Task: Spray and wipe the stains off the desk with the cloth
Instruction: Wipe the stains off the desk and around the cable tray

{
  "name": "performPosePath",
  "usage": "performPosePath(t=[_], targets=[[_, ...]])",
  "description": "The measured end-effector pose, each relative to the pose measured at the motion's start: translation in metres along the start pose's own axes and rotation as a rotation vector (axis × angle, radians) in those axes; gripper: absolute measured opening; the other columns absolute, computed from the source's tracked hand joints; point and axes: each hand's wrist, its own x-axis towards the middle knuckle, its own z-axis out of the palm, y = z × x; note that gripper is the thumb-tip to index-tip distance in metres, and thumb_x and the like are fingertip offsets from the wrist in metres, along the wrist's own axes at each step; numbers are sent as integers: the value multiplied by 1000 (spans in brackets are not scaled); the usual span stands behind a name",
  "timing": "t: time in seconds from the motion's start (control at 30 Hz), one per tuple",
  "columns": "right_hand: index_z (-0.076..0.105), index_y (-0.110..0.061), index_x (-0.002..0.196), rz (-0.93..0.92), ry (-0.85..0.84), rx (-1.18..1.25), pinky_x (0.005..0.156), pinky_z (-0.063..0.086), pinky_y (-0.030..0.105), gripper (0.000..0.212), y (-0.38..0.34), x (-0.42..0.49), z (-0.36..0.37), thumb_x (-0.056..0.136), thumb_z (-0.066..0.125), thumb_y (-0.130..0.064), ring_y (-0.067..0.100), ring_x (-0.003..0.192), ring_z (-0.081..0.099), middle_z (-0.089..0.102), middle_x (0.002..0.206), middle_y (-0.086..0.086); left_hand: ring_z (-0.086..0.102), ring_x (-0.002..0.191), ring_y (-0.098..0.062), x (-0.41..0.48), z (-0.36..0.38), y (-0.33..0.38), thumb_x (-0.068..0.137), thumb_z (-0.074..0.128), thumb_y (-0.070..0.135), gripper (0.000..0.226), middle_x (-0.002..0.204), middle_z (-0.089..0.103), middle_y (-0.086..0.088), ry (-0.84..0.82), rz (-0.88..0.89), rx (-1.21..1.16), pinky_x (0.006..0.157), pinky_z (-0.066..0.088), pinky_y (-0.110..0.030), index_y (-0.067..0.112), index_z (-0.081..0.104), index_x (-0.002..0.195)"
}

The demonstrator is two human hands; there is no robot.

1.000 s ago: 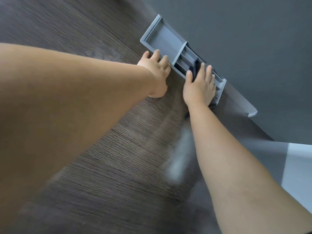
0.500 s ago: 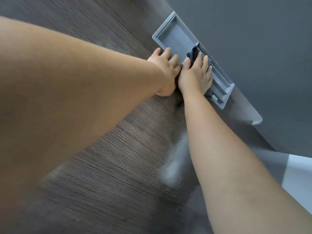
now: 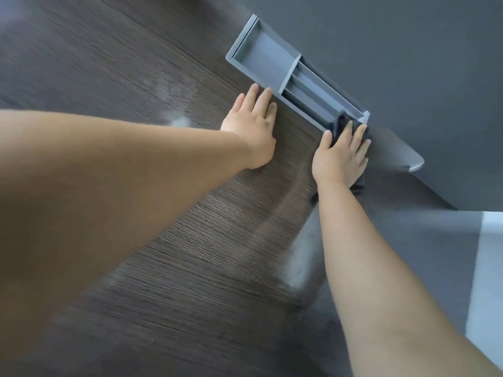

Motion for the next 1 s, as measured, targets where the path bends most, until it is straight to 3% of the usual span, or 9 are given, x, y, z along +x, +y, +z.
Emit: performPosePath(t=[0.13, 0.23, 0.4, 0.53, 0.67, 0.77, 0.9, 1.0], targets=[[11, -23, 153, -135, -8, -53, 117, 8, 45, 58, 15, -67, 9, 101, 24, -46, 25, 148, 2, 0, 161, 0, 10, 141, -32, -26, 17, 23, 95, 39, 37, 57, 152, 17, -9, 76, 102, -28, 118, 10, -41, 12, 28, 145], [12, -25, 153, -192, -32, -113, 117, 7, 44, 58, 36, -65, 6, 101, 26, -46, 24, 148, 3, 1, 161, 0, 20, 136, -31, -39, 25, 41, 94, 40, 36, 52, 148, 24, -9, 124, 187, 27, 115, 15, -41, 13, 35, 140], [14, -26, 153, -105, -27, -49, 118, 10, 46, 56, 62, -6, -1, 102, 25, -44, 24, 147, 5, 1, 161, -2, 21, 136, -30, -50, 36, 60, 94, 40, 37, 51, 148, 24, -7, 123, 266, 62, 116, 13, -41, 14, 36, 139], [14, -25, 153, -21, -10, -9, 118, 9, 45, 56, 80, -64, 2, 102, 24, -45, 25, 148, 4, 0, 161, -1, 20, 137, -31, -57, 45, 68, 94, 39, 38, 52, 148, 25, -8, 82, 256, 76, 116, 11, -44, 14, 34, 139], [23, -21, 151, -242, -7, -59, 116, 12, 45, 60, 94, -147, 11, 98, 21, -49, 28, 146, 14, 13, 160, 4, 14, 140, -33, -61, 45, 71, 94, 39, 38, 55, 151, 22, -9, 80, 214, 52, 117, 7, -47, 14, 31, 143], [33, -21, 148, -341, -11, -31, 115, 17, 48, 57, 111, -96, 5, 97, 28, -46, 29, 145, 19, 19, 159, 4, 11, 141, -33, -66, 48, 81, 95, 38, 38, 53, 151, 20, -9, 71, 245, 71, 117, 5, -48, 15, 30, 143], [24, -24, 151, -137, -23, -44, 117, 14, 46, 54, 142, -15, -5, 101, 32, -42, 25, 147, 11, 8, 161, -2, 11, 141, -33, -77, 58, 98, 96, 36, 38, 53, 150, 20, -8, 71, 309, 90, 117, 3, -48, 15, 28, 143], [22, -25, 151, 1, 11, -10, 117, 13, 46, 54, 155, -41, -4, 101, 31, -42, 25, 147, 10, 7, 161, -2, 14, 140, -31, -88, 62, 106, 95, 38, 38, 53, 150, 22, -7, 67, 352, 75, 117, 4, -47, 16, 31, 142]])
